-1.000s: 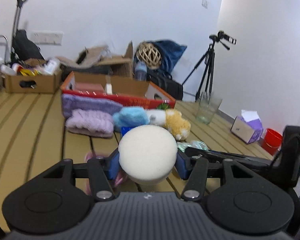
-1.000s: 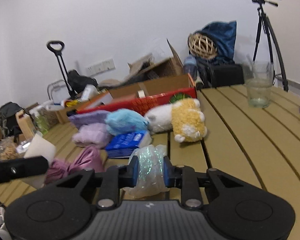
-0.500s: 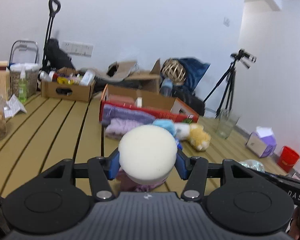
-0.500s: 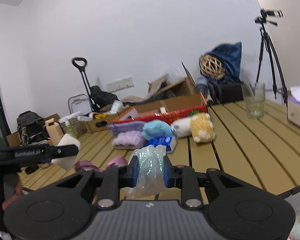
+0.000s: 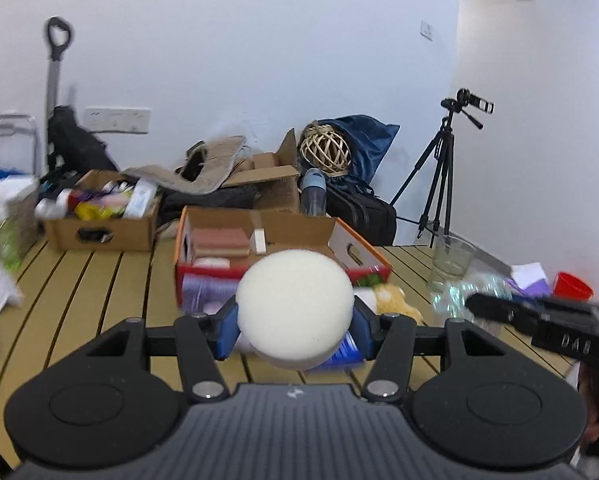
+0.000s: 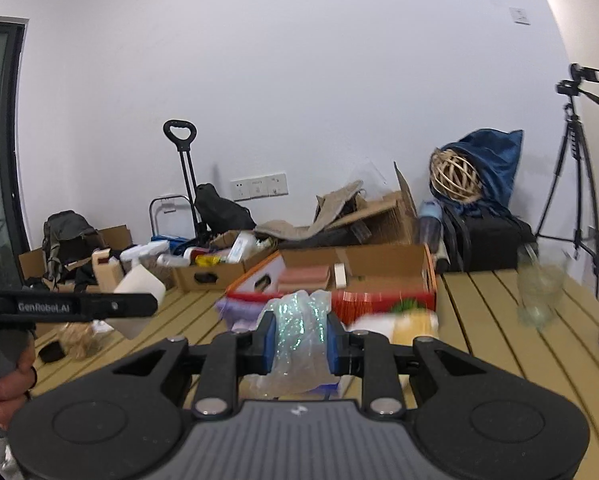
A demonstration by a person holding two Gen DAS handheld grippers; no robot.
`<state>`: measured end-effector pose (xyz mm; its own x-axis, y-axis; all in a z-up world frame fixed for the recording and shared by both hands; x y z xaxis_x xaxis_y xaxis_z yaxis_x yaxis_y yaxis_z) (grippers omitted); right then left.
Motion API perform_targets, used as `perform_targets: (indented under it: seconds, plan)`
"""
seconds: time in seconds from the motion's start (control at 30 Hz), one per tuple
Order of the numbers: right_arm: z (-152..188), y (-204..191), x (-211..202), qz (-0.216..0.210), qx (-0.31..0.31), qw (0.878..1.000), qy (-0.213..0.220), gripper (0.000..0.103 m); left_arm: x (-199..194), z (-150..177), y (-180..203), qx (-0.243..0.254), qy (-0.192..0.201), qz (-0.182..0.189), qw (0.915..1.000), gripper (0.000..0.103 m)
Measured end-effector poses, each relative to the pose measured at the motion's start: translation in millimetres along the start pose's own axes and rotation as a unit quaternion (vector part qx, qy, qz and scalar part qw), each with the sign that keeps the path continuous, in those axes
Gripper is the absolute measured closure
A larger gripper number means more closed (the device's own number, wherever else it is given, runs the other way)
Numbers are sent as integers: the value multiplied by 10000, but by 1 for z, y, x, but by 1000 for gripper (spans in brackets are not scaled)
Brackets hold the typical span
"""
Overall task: Organize soft objects
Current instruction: 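Carry the white sponge with the left tool while the right tool carries the sparkly bag into the box, then move both tools back over the pile of soft items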
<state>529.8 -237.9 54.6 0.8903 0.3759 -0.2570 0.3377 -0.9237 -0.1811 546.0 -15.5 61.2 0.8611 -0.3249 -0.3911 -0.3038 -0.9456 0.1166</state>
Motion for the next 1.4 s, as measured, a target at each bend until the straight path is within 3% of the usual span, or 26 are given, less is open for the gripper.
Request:
perform_targets:
  seconds: [0.17, 0.27, 0.37, 0.5, 0.63, 0.73, 1.0, 1.27, 1.4]
  plan:
    - [-66, 49, 112, 44, -29, 9987, -509, 79, 115, -56, -21, 117, -656, -65, 9978, 47]
    - [-88, 88, 190, 170, 296, 9942, -1021, 78, 188, -70, -40, 188, -1143, -299, 9928, 46]
    - [-97, 116, 265, 511, 87, 9886, -1414, 77, 253, -72, -60, 15, -1597, -476, 9860, 46]
    - [-92, 140, 349, 989, -261, 9780, -1816, 76, 307, -60, -77, -8, -2096, -565, 9762, 45]
    - [-88, 151, 393, 1257, -492, 9705, -1998, 67, 320, -56, -83, 87, -2136, -429, 9759, 26]
    - [-90, 157, 397, 1386, -407, 9715, -1878, 50, 317, -60, -87, 68, -1989, -393, 9792, 20]
    - [-119, 135, 345, 1185, -626, 9785, -1568, 48, 278, -87, -80, 68, -1776, -451, 9831, 20]
    - [-182, 88, 226, 1037, -1039, 9807, -1294, 40, 155, -142, -62, 327, -1120, -583, 9915, 14]
    - [-197, 60, 151, 883, -1158, 9836, -1065, 30, 79, -150, -48, 415, -701, -681, 9943, 11]
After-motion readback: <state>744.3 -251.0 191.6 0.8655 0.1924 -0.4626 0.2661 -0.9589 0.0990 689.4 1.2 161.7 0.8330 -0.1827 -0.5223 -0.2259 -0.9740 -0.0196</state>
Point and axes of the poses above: each gripper's, at about its wrist camera, not at the fingertips, and x roughly the way its jaws point, y to its right, z to its underside, the point moved 4 cm from there along x, roughly the way its jaws point, and after that the axes turned 2 degrees about x, right-handed, at the moved point
